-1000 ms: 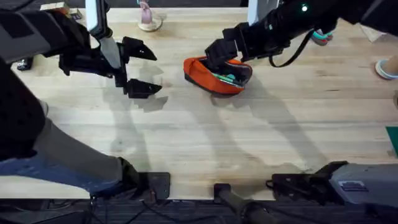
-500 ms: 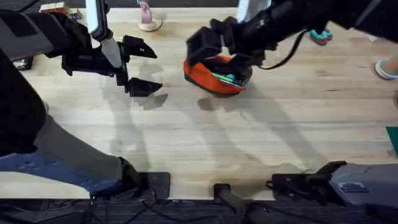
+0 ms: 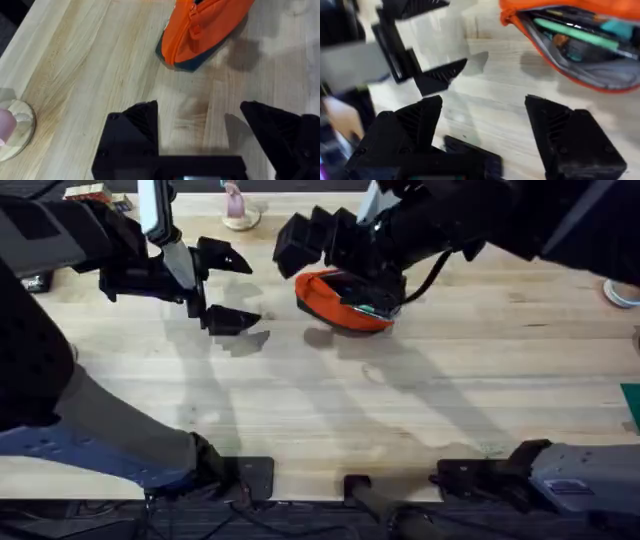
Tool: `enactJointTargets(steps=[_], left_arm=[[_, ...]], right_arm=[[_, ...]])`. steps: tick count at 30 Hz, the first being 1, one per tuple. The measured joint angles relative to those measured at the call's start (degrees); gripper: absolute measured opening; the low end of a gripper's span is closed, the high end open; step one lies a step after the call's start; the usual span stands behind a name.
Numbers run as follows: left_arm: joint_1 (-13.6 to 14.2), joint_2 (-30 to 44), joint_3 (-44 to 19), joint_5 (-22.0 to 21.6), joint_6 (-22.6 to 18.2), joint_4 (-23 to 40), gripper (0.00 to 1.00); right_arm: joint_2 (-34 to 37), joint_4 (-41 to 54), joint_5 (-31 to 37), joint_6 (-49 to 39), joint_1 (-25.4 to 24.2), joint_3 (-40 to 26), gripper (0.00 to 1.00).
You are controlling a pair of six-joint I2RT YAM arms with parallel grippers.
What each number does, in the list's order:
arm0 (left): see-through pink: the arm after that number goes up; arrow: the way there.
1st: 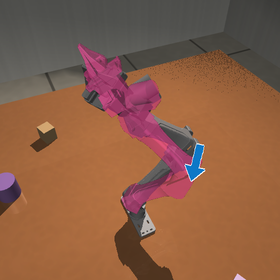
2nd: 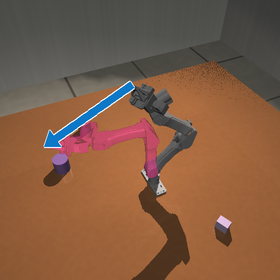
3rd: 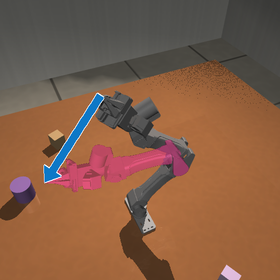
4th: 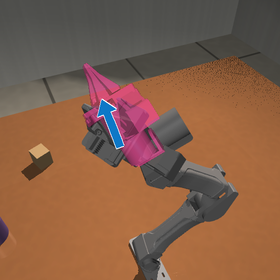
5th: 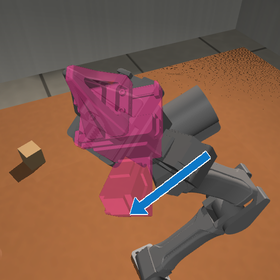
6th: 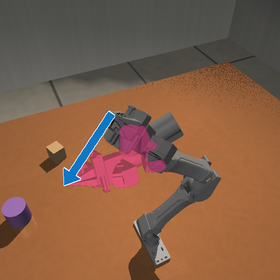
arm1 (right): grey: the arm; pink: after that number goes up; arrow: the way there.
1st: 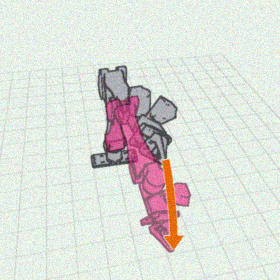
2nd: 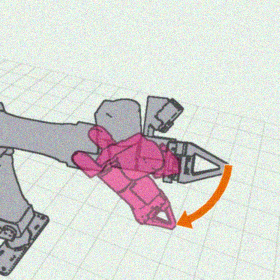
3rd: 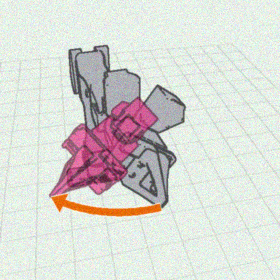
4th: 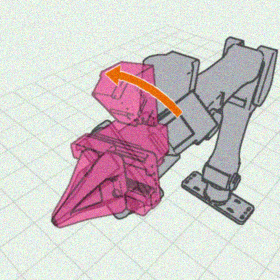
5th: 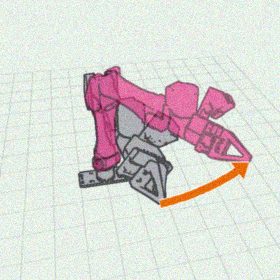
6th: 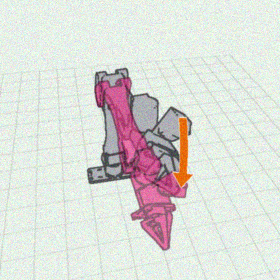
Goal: Unzip the bag, pick up the pens from the table one at a time and place them inside, then zip the bag closed.
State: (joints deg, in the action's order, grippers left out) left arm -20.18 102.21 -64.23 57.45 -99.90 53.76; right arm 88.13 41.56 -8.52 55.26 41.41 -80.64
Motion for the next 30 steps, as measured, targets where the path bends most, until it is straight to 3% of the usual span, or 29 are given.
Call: enactJointTargets(steps=[9,17,23,30], left_arm=[[0.00,0.00,0.00,0.00,0.00,0.00,0.994],[0.00,-0.01,0.00,0.00,0.00,0.00,0.994],[0.00,0.00,0.00,0.00,0.00,0.00,0.993],[0.00,0.00,0.00,0.00,0.00,0.00,0.993]], right_arm=[[0.00,-0.97,3.86,12.45,0.82,0.00,0.998],[0.83,-6.83,15.76,10.97,7.32,-0.12,0.998],[5.58,-7.24,23.97,9.40,10.16,-0.22,0.998],[10.80,-8.56,26.20,8.95,10.19,-0.22,0.998]])
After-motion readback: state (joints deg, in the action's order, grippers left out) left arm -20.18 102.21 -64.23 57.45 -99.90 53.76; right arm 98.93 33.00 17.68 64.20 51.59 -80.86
